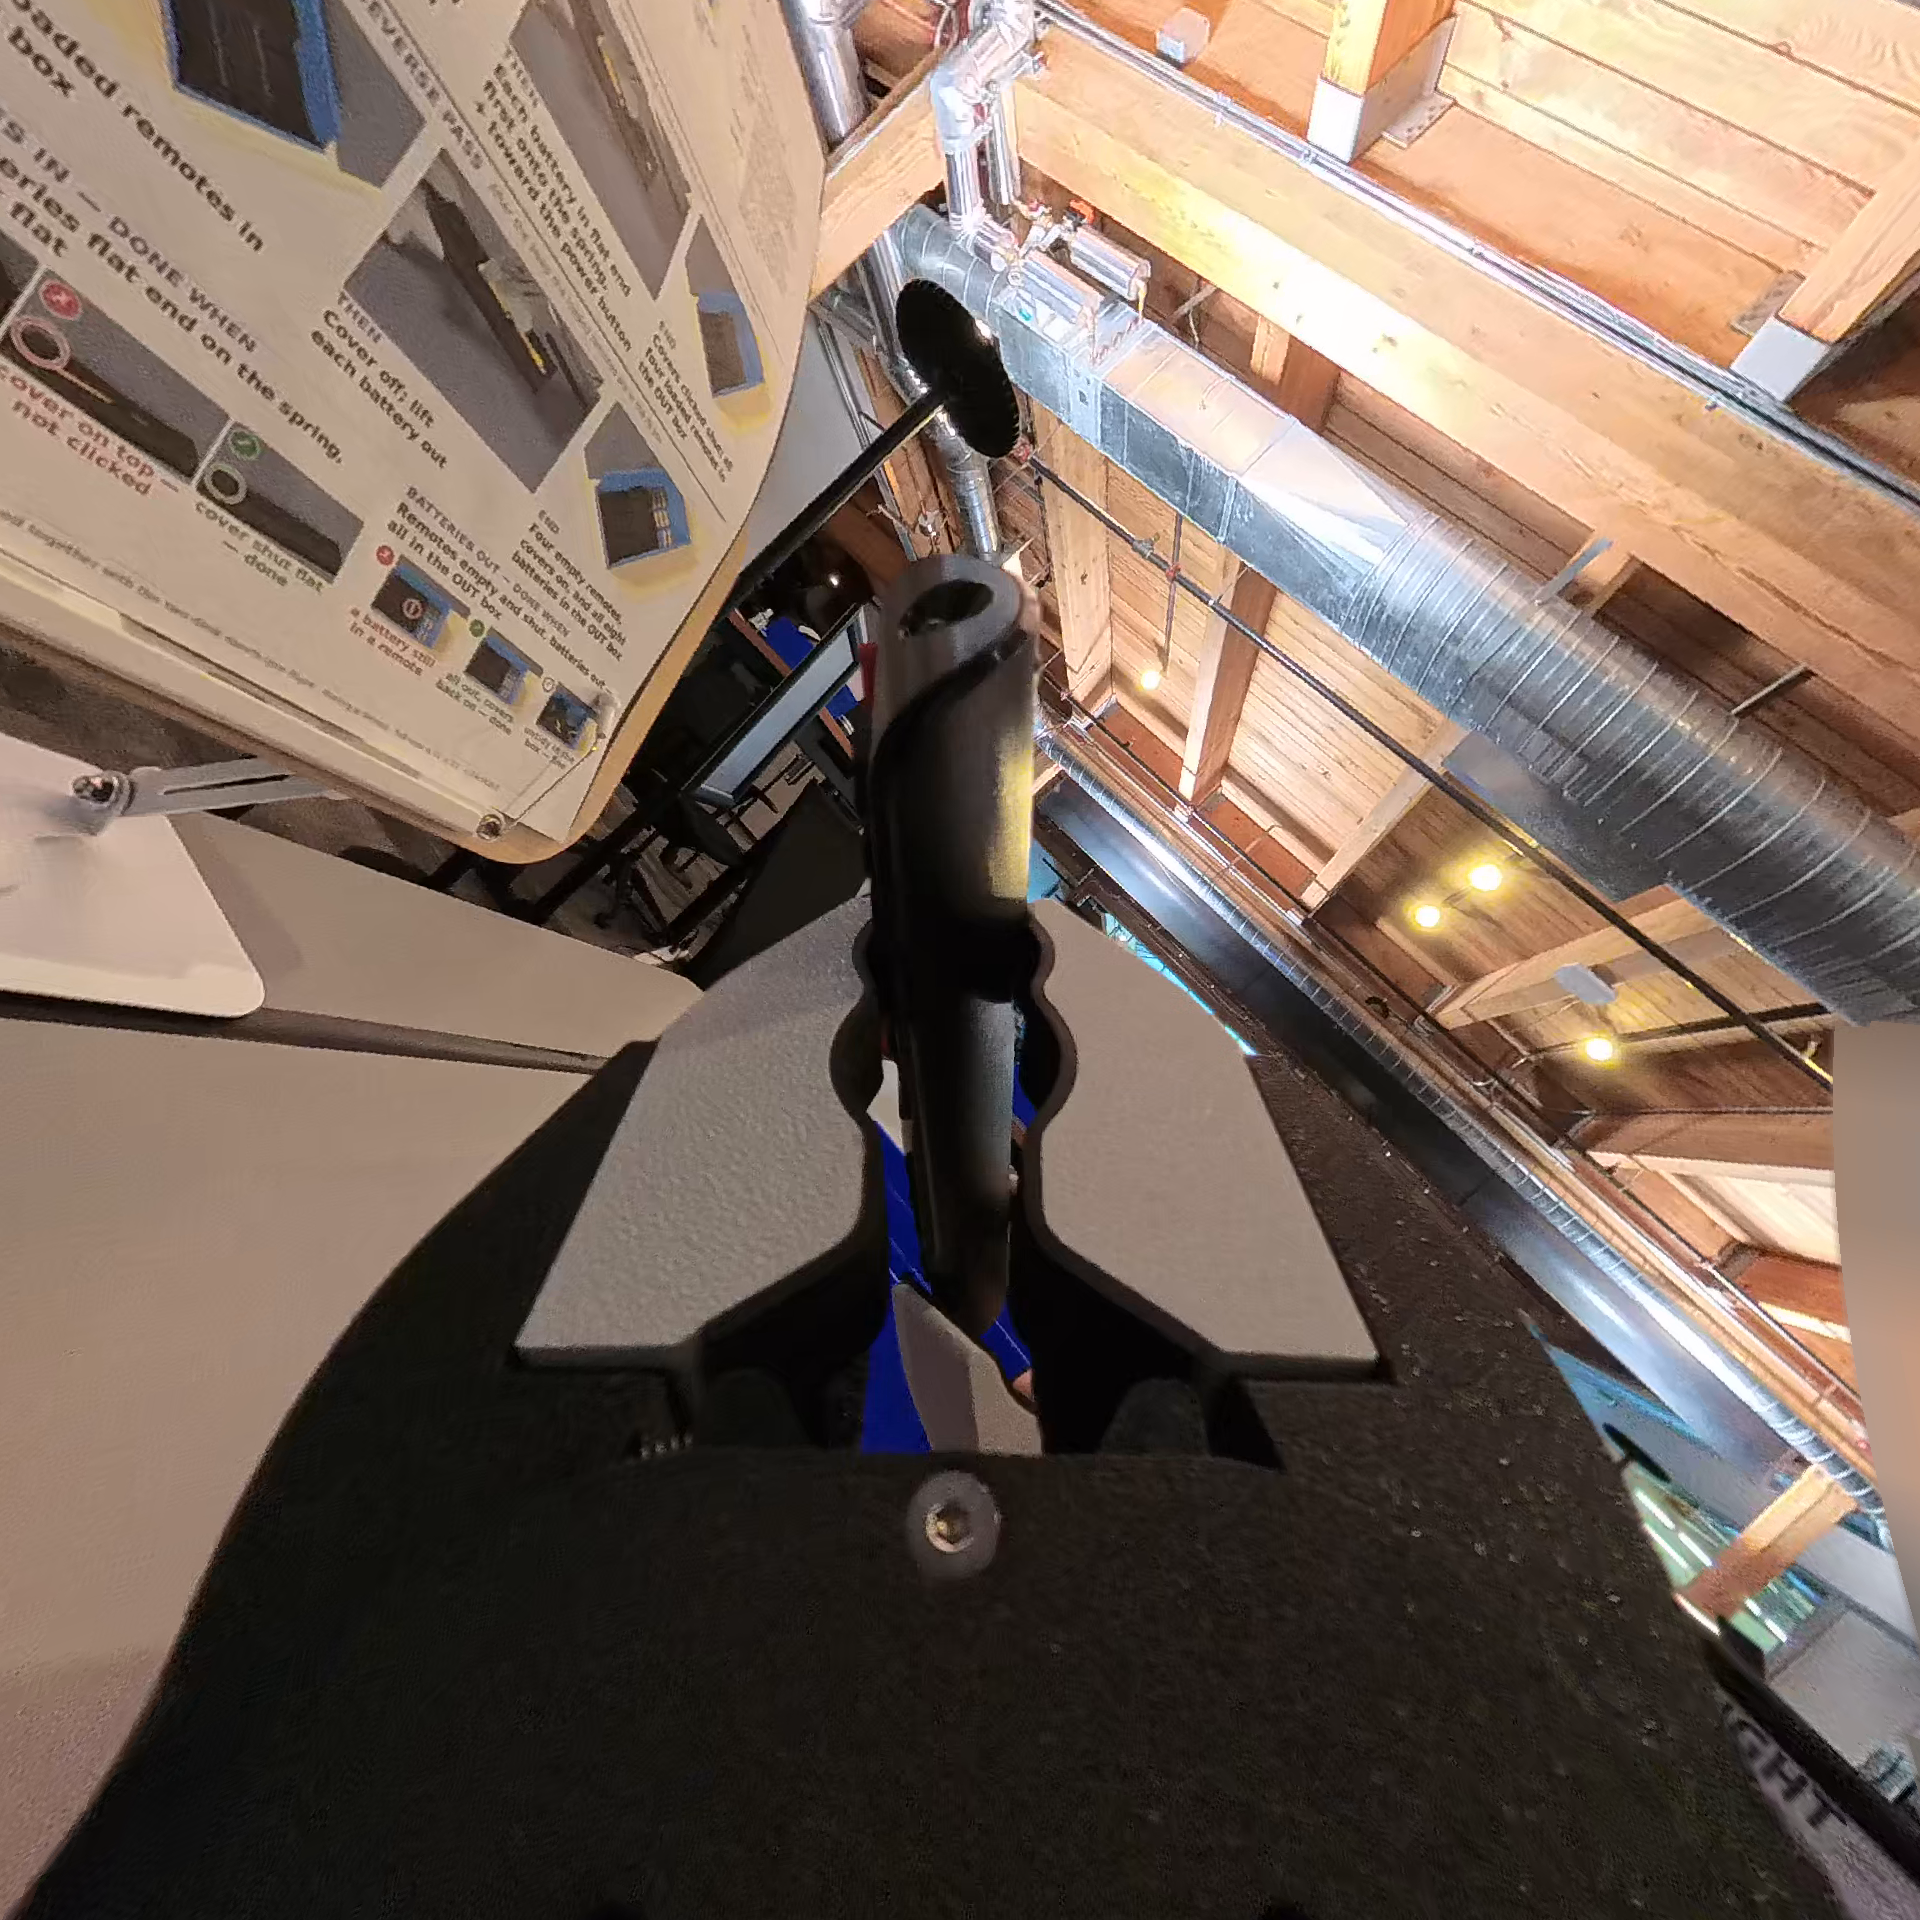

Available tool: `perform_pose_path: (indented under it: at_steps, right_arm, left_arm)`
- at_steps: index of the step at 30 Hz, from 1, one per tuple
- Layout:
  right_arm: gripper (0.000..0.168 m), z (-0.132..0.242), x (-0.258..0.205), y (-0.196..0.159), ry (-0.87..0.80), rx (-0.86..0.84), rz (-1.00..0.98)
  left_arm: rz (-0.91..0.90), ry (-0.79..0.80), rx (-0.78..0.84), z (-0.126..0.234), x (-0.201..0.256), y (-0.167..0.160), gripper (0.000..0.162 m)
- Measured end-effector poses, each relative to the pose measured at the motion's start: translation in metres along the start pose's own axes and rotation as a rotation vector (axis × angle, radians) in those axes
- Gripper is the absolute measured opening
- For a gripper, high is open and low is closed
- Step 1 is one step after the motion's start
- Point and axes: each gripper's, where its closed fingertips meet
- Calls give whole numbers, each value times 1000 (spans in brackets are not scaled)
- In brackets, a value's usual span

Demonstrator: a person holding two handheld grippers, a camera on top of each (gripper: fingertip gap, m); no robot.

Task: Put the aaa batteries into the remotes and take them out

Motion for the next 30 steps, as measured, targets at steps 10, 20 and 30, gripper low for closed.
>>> perform_pose_path:
  at_steps: [10, 20, 30]
  right_arm:
    - [28, 6, -2, 13, 17, 92, -29]
    - [28, 12, 0, 20, 19, 173, -25]
    - [28, 18, 1, 26, 35, 256, -25]
  left_arm:
    - [49, -32, -2, 1, 0, 2, 21]
    - [61, -58, -24, 1, 4, 1, 21]
    - [91, -83, -50, 0, 6, -1, 21]
Point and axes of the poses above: each gripper's, where its closed fingertips meet, z back along the fingers, y out of its top, x = y × z across the jaws, and after that the axes turned 11 degrees about y, right-handed
